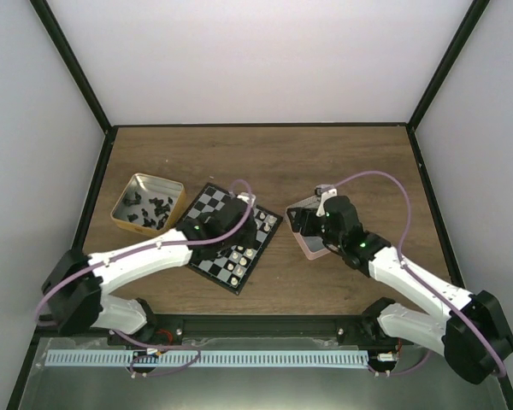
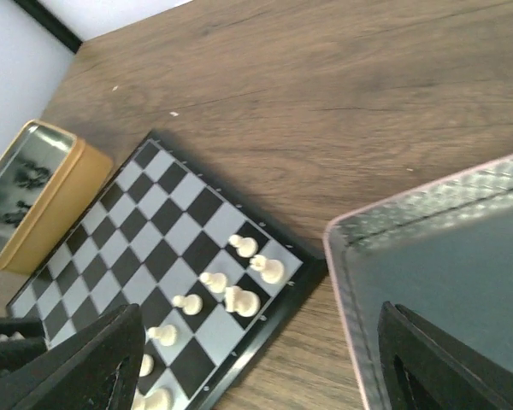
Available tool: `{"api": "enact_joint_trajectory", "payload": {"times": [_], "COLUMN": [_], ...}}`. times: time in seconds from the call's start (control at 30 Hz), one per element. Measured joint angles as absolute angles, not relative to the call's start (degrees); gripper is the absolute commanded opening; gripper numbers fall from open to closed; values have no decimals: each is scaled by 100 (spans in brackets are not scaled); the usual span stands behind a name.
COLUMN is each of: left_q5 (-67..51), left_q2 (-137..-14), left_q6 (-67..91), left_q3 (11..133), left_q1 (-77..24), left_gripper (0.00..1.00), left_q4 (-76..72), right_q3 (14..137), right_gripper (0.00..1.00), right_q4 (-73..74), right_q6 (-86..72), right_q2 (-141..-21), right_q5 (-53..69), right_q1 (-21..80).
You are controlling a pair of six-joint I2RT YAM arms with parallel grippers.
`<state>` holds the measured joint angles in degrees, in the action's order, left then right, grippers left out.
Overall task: Set up the chess pieces on the board
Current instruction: Place the chess piece on the chessboard.
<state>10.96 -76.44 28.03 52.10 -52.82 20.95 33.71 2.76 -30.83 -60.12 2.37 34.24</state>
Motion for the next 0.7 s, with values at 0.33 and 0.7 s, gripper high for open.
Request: {"api": "enact_joint_trajectory", "payload": {"times": [0.33, 0.7], "left_q5": [1417, 1413], "left_q2": [-8919, -9288], "left_q6": [2679, 2635], "left_q3": [5347, 5345], "left_q1": [-5605, -5618], "left_gripper": [8, 10], "left_q4": [2051, 1737], "right_q3": [3166, 3166], "right_gripper": [76, 76], "right_q4": [471, 464], "right_q6": [-3393, -3415], "right_q2": [-5863, -6018], "right_q5": [-360, -366], "right_q1": [3378, 3312]}}
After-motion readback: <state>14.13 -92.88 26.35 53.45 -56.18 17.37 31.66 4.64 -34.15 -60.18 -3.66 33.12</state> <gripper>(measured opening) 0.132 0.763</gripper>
